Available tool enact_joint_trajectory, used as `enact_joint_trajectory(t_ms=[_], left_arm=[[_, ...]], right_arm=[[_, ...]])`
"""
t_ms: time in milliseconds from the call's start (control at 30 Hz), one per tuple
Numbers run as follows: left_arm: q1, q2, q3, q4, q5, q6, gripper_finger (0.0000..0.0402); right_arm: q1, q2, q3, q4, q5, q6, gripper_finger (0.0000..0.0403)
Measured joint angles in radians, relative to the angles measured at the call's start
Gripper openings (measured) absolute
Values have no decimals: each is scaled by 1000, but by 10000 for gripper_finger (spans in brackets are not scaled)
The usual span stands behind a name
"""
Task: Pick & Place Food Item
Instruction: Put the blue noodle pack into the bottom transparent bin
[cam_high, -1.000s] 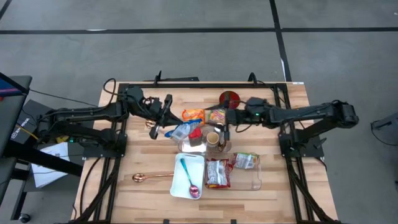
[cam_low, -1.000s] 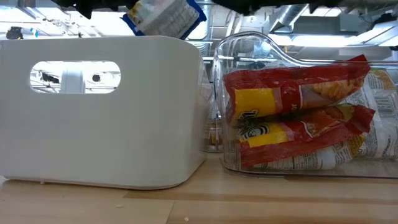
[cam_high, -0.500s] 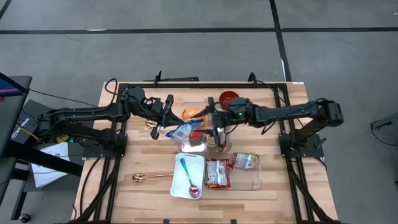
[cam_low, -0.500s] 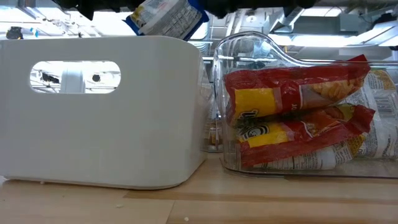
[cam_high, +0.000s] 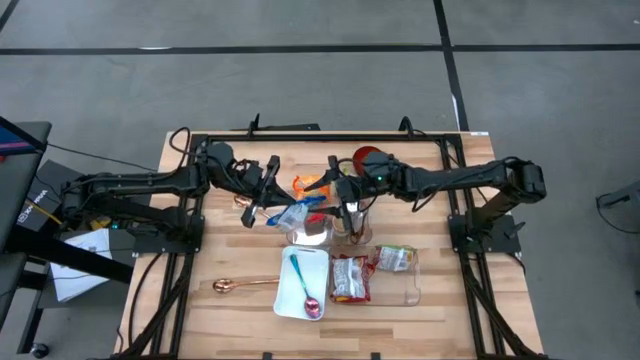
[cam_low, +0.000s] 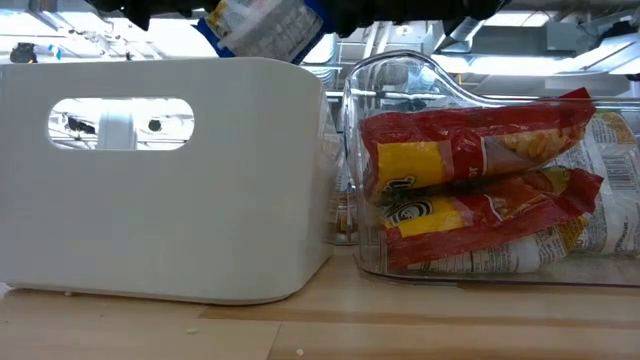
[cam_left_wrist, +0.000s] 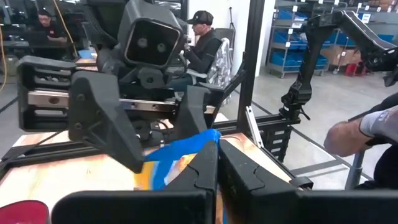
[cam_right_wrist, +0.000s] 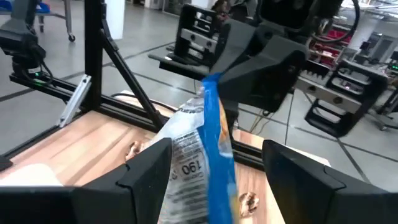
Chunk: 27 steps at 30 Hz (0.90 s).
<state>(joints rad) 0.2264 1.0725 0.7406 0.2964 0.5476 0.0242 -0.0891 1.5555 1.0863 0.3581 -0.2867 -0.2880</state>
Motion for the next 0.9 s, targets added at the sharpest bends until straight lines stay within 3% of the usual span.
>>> enact_joint_trajectory(t_ms=[133, 267, 667, 900], left_arm=[[0, 0, 0, 0, 0, 0, 0], [0, 0, 0, 0, 0, 0, 0], [0, 0, 0, 3, 0, -2, 0], [0, -1, 0, 3, -45, -5, 21]], right_arm=[[1, 0, 0, -8, -2, 0, 240], [3, 0, 0, -19, -2, 0, 210], [3, 0, 0, -32, -2, -27, 16], [3, 0, 0, -29, -1, -26, 2]])
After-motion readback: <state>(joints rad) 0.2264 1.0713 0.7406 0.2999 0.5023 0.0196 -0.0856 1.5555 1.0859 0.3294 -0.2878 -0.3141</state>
